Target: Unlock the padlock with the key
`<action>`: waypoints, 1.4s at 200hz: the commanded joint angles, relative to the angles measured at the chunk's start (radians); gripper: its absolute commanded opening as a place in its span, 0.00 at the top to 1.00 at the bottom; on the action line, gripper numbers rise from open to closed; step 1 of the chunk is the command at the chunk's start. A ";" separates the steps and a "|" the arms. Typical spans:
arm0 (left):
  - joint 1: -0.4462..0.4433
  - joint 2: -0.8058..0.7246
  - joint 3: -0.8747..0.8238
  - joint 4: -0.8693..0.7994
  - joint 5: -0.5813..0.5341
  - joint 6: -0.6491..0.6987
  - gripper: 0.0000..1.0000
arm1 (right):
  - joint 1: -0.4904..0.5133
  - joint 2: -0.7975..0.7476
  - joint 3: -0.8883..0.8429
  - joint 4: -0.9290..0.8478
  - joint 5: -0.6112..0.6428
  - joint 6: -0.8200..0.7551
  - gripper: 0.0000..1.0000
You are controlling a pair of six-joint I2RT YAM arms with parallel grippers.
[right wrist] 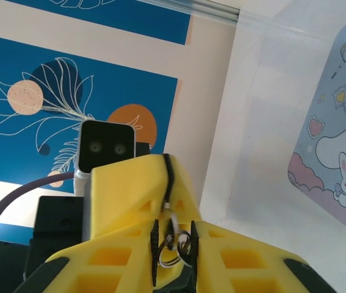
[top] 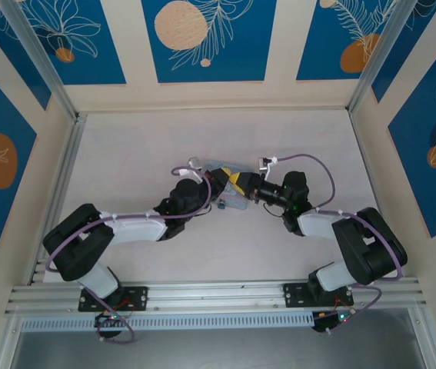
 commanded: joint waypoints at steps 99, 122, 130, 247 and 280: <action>-0.020 0.008 -0.009 0.055 -0.039 -0.015 1.00 | 0.000 0.038 0.033 0.080 0.019 0.035 0.79; -0.021 0.004 -0.016 0.056 -0.047 -0.018 1.00 | -0.008 0.029 0.027 0.087 0.020 0.041 0.79; -0.021 0.003 -0.017 0.055 -0.047 -0.017 1.00 | -0.009 0.028 0.026 0.087 0.020 0.042 0.79; -0.031 0.005 -0.015 0.058 -0.054 -0.018 1.00 | -0.012 0.027 0.002 0.112 0.020 0.053 1.00; -0.031 -0.007 -0.024 0.046 -0.065 -0.026 0.98 | -0.015 0.015 -0.008 0.105 0.020 0.049 1.00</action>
